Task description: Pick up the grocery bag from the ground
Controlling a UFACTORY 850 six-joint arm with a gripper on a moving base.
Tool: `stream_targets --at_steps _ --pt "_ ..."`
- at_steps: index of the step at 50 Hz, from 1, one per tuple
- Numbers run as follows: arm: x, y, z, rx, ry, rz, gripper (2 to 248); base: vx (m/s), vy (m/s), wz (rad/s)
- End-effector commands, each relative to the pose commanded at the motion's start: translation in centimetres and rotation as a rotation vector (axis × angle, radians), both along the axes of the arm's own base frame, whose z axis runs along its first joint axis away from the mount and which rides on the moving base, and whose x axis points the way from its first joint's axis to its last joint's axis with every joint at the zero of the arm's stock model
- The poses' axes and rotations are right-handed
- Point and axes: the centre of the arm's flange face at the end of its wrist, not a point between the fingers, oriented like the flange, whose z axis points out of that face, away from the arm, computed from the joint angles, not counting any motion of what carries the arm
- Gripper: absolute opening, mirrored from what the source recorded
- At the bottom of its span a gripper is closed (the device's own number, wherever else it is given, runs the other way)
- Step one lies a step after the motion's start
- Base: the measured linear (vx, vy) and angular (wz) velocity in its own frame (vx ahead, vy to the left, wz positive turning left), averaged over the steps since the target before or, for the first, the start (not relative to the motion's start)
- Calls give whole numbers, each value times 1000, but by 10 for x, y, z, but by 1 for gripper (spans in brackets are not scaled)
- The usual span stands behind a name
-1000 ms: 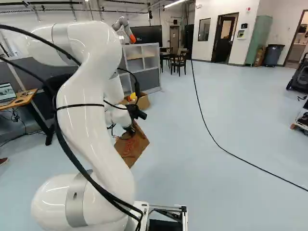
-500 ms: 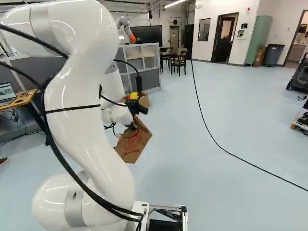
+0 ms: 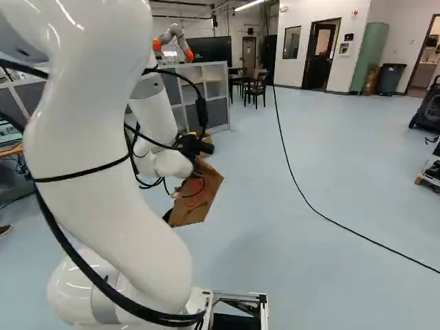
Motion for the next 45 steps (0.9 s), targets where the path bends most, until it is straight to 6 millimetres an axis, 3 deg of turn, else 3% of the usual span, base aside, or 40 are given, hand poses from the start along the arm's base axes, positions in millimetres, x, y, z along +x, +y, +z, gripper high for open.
stream_targets --at_steps 20,45 --pt "-46 -22 24 -106 -161 32 26 0 0 0" --pt "-90 -39 36 -221 -299 45 26 0 0 0"
